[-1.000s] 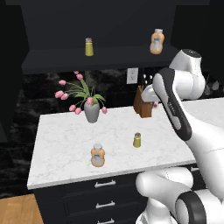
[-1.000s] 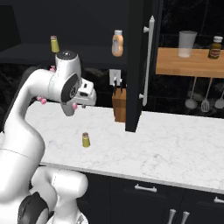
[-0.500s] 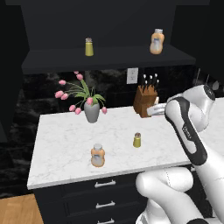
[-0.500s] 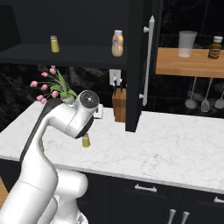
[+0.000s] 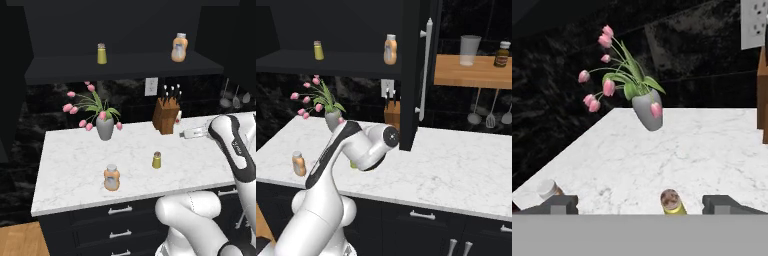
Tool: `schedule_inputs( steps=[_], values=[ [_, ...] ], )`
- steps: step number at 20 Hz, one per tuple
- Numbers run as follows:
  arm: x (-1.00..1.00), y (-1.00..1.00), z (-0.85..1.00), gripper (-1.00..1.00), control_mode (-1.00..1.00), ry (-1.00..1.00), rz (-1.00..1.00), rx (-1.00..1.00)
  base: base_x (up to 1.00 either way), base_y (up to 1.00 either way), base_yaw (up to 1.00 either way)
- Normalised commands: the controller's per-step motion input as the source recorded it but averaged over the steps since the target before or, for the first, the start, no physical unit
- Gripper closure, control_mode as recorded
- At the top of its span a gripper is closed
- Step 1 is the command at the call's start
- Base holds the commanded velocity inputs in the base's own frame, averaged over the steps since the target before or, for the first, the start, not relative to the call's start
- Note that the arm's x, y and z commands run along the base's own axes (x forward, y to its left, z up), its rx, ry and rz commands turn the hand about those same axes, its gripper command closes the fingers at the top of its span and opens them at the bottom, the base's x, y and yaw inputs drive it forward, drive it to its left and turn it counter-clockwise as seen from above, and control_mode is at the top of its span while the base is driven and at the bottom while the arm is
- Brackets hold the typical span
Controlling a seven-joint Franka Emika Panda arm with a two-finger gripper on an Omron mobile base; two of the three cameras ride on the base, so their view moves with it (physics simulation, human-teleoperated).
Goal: Put the shaker and condiment bottle from the counter next to their counterparts in the cabinet.
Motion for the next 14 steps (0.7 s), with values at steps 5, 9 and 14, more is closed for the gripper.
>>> schedule_inputs(
  steps=[5, 9, 14],
  values=[
    [0.14, -0.28, -0.39, -1.0, -1.0, -0.06, 0.1, -0.01, 0.0, 0.0, 0.0],
    [0.0, -0.52, -0.78, -1.0, -1.0, -0.1, 0.11, -0.07, 0.0, 0.0, 0.0],
    [-0.01, -0.07, -0.91, -1.0, -1.0, -0.3, 0.26, -0.01, 0.0, 0.0, 0.0]
  ],
)
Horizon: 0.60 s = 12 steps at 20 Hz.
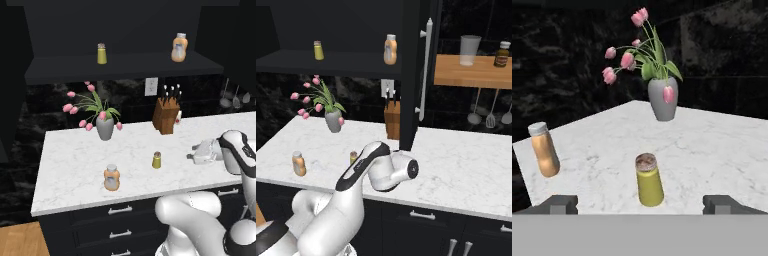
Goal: Put the shaker and condiment bottle from the counter next to their counterparts in the cabinet.
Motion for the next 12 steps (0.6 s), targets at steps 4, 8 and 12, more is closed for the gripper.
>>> schedule_inputs(
  steps=[4, 8, 12],
  values=[
    [-0.1, 0.3, -0.46, -1.0, -1.0, -0.34, 0.45, -0.03, 0.0, 0.0, 0.0],
    [-0.01, 0.1, -0.21, -1.0, -1.0, -0.17, 0.47, -0.02, 0.0, 0.0, 0.0],
    [0.09, 0.0, 0.0, -1.0, -1.0, 0.0, 0.0, 0.0, 0.0, 0.0, 0.0]
  ],
)
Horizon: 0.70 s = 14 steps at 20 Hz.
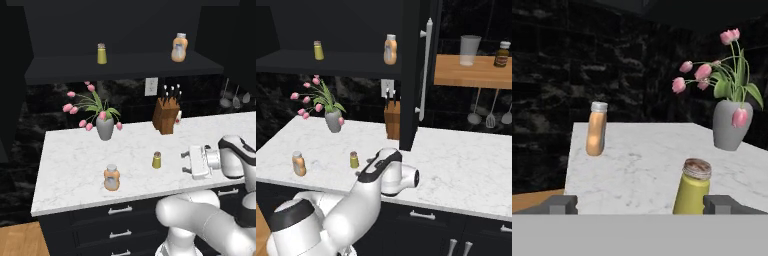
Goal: Put the shaker and condiment bottle from the counter next to their counterparts in the cabinet.
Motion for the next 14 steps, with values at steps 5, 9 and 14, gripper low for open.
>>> schedule_inputs(
  steps=[5, 9, 14],
  values=[
    [0.76, 0.0, -0.01, -1.0, -1.0, 0.0, 0.02, 0.0, 0.0, 0.0, 0.0],
    [0.17, 0.04, -0.07, -1.0, -1.0, 0.0, 0.0, -0.01, 0.0, 0.0, 0.0],
    [0.0, 0.0, -0.06, -1.0, -1.0, 0.01, 0.01, -0.01, 0.0, 0.0, 0.0]
  ],
)
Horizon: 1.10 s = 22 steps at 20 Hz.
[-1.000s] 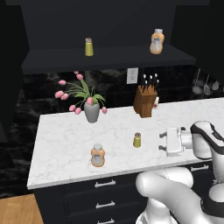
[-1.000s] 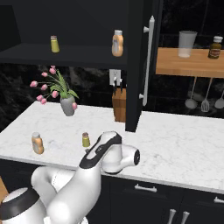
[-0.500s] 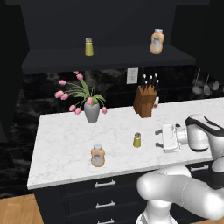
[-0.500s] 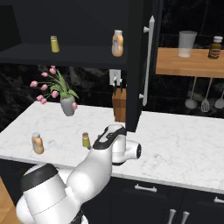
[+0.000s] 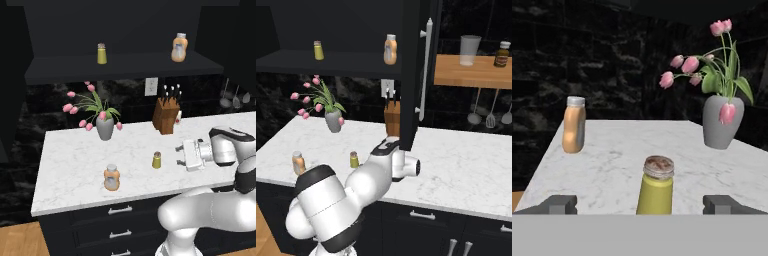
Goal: Put the shaker and condiment bottle from the counter next to their counterparts in the cabinet.
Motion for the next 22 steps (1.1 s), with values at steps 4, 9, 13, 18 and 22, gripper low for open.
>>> schedule_inputs(
  steps=[4, 9, 13, 18, 22],
  values=[
    [0.0, 0.23, -0.14, -1.0, -1.0, 0.0, 0.0, 0.0, 0.0, 0.0, 0.0],
    [0.0, 0.33, -0.23, -1.0, -1.0, 0.0, 0.0, -0.03, 0.0, 0.0, 0.0],
    [0.01, 0.27, -0.01, -1.0, -1.0, 0.03, 0.0, -0.01, 0.0, 0.0, 0.0],
    [0.33, 0.0, 0.0, -1.0, -1.0, 0.11, 0.0, 0.0, 0.0, 0.0, 0.0],
    [0.19, -0.02, -0.04, -1.0, -1.0, 0.12, 0.0, -0.01, 0.0, 0.0, 0.0]
  ],
)
